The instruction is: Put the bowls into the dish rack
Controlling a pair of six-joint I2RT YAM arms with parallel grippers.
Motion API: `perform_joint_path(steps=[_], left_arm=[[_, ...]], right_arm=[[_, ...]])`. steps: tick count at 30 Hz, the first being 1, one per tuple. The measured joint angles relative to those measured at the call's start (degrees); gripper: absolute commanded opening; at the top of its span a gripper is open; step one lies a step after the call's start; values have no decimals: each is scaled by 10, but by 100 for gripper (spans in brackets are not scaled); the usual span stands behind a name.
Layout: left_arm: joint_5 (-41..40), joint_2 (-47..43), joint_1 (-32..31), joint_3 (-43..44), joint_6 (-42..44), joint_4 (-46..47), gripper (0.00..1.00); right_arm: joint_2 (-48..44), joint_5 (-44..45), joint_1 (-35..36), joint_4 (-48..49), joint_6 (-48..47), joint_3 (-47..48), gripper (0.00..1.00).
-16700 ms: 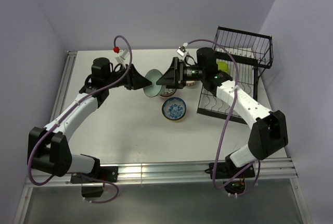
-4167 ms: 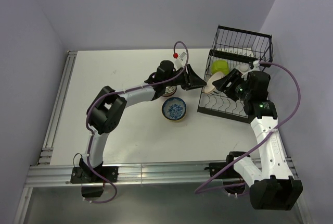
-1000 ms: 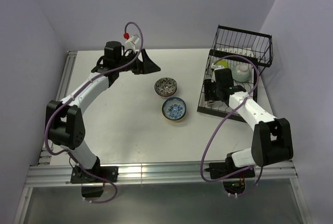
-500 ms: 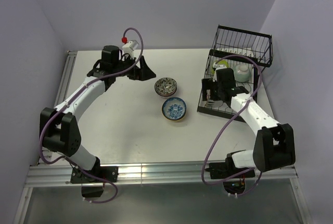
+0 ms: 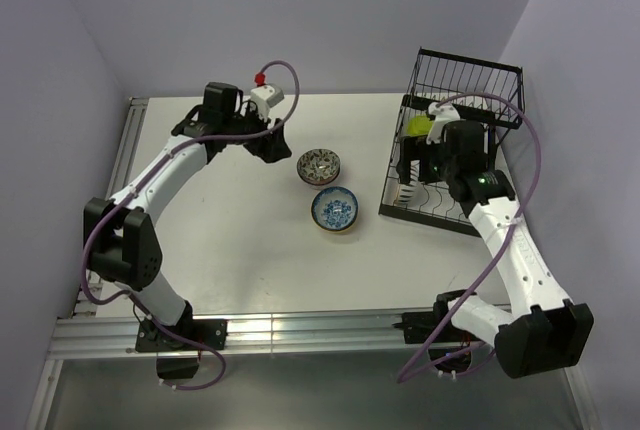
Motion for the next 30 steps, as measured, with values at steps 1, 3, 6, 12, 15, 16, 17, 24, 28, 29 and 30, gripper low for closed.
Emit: perform_joint_path(steps=[1, 3, 6, 12, 15, 16, 17, 24, 28, 29, 30], left_arm=[[5, 3, -3, 6, 34, -9, 75], [14, 4, -14, 10, 114, -37, 72], [26, 4, -43, 15, 274, -94, 68], [28, 46, -100, 50, 526, -209, 61], [29, 90, -108, 75, 589, -231, 60], [30, 102, -108, 77, 603, -233, 60], [30, 109, -108, 77, 614, -234, 58], [29, 137, -125, 83, 678, -239, 54], [29, 166, -141, 108, 694, -236, 54], [29, 174, -142, 113, 697, -233, 53], [28, 181, -143, 115, 699, -228, 53]], right_arm=[[-7, -10, -6, -7, -5, 8, 100], [-13, -31, -19, -22, -13, 20, 100], [-10, -62, -37, -44, -21, 33, 100], [1, -99, -63, -72, -20, 34, 100], [7, -109, -70, -81, -15, 40, 100], [10, -112, -72, -83, -12, 43, 100], [12, -114, -72, -86, -7, 47, 100], [25, -128, -74, -91, 16, 61, 100], [26, -129, -76, -92, 29, 61, 100], [26, -129, -76, -92, 32, 61, 100], [26, -129, -76, -92, 33, 61, 100]])
